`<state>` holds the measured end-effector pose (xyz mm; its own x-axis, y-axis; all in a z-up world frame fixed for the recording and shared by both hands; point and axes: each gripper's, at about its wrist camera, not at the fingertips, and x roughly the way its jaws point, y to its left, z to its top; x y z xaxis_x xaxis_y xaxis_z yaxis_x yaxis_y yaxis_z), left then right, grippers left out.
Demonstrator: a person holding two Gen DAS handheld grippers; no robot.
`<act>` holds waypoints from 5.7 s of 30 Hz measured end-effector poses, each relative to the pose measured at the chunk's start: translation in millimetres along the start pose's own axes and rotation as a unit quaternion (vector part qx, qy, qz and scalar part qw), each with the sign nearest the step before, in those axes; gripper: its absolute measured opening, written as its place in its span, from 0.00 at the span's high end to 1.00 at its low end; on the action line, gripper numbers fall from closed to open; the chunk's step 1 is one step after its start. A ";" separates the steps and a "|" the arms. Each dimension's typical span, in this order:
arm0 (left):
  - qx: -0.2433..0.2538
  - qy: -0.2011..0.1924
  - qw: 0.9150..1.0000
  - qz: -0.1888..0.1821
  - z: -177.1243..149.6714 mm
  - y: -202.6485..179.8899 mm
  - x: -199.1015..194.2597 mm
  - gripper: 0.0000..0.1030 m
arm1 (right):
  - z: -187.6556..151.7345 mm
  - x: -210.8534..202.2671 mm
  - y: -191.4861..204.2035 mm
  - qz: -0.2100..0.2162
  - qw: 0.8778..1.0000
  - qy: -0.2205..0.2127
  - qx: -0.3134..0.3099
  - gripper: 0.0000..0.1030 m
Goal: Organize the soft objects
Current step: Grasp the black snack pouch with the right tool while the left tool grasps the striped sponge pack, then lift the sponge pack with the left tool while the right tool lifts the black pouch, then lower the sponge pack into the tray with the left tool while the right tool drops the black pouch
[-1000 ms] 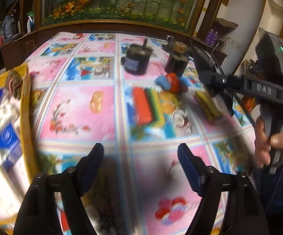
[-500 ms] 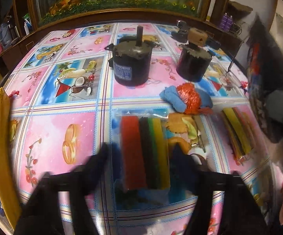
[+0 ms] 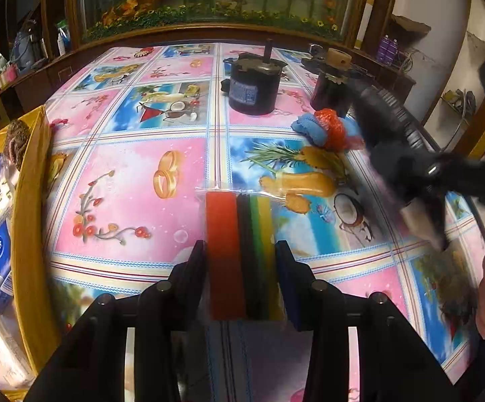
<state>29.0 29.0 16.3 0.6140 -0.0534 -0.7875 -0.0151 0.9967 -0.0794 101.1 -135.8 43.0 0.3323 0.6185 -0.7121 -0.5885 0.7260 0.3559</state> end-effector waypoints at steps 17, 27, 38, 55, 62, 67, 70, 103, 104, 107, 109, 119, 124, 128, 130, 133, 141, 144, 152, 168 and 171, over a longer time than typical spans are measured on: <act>0.015 -0.013 0.999 0.025 -0.7 -10.7 4.5 0.53 | -15.2 31.8 16.3 -0.124 0.988 0.045 -0.079 0.52; 0.014 -0.015 0.999 0.030 0.1 -10.4 5.4 0.53 | -15.3 33.2 14.1 -0.130 0.988 0.037 -0.069 0.47; -0.003 -0.017 0.998 0.054 4.0 2.2 6.8 0.56 | -14.2 32.7 13.8 -0.151 0.985 0.044 -0.069 0.50; -0.046 -0.081 0.994 0.059 5.8 15.1 -13.2 0.65 | -10.9 21.8 18.5 -0.125 0.991 0.002 -0.056 0.54; -0.063 -0.129 0.985 0.101 6.5 22.2 -27.9 0.65 | -10.6 13.8 23.1 -0.119 0.991 -0.022 -0.060 0.54; -0.058 -0.136 0.983 0.112 6.8 20.5 -30.3 0.65 | -10.6 7.5 29.9 -0.117 0.990 -0.042 -0.066 0.54; -0.058 -0.138 0.982 0.114 6.8 20.8 -31.2 0.65 | -10.9 6.6 33.8 -0.117 0.990 -0.046 -0.068 0.54; -0.048 -0.156 0.978 0.127 6.1 15.2 -40.1 0.65 | -11.8 8.9 37.0 -0.124 0.990 -0.054 -0.044 0.54; -0.047 -0.156 0.978 0.128 5.9 15.1 -40.0 0.65 | -11.9 8.2 36.3 -0.126 0.990 -0.056 -0.039 0.54; -0.049 -0.161 0.978 0.126 5.7 15.6 -41.8 0.65 | -12.2 6.3 35.3 -0.123 0.990 -0.060 -0.027 0.54; -0.051 -0.165 0.977 0.125 4.8 16.0 -44.0 0.65 | -12.5 4.7 35.5 -0.122 0.990 -0.063 -0.020 0.54; -0.059 -0.167 0.977 0.116 4.5 18.3 -50.2 0.65 | -13.9 3.8 34.0 -0.117 0.991 -0.066 0.004 0.54; -0.069 -0.164 0.978 0.107 4.3 24.9 -58.9 0.64 | -14.5 3.6 36.7 -0.116 0.991 -0.068 0.008 0.54; -0.074 -0.171 0.977 0.108 5.7 31.8 -71.2 0.64 | -14.3 5.1 42.6 -0.108 0.992 -0.070 0.011 0.54; -0.080 -0.173 0.976 0.105 5.8 37.5 -77.6 0.64 | -13.9 6.8 48.4 -0.102 0.992 -0.071 0.010 0.54; -0.090 -0.176 0.975 0.106 4.0 46.3 -86.1 0.64 | -11.9 9.4 59.4 -0.094 0.993 -0.074 0.004 0.54; -0.124 -0.190 0.966 0.121 -3.4 81.4 -111.3 0.64 | -1.2 21.4 101.5 -0.065 0.994 -0.082 -0.021 0.54; -0.140 -0.194 0.963 0.127 -7.2 97.2 -119.5 0.64 | 2.4 28.3 124.5 -0.053 0.994 -0.084 -0.039 0.54; -0.184 -0.197 0.952 0.147 -20.4 141.6 -136.9 0.64 | 9.8 49.7 179.8 -0.024 0.993 -0.081 -0.085 0.54; -0.268 -0.168 0.932 0.180 -61.2 227.1 -145.2 0.64 | 22.5 77.6 246.0 0.010 0.989 -0.068 -0.132 0.53; -0.278 -0.159 0.930 0.178 -67.5 238.5 -143.6 0.64 | 24.6 89.5 256.7 0.019 0.989 -0.053 -0.137 0.53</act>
<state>-116.0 270.3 69.2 0.6923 0.3835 -0.6113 -0.6149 0.7569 -0.2215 -2.1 113.3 85.5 0.3741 0.6821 -0.6284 -0.7742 0.6027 0.1933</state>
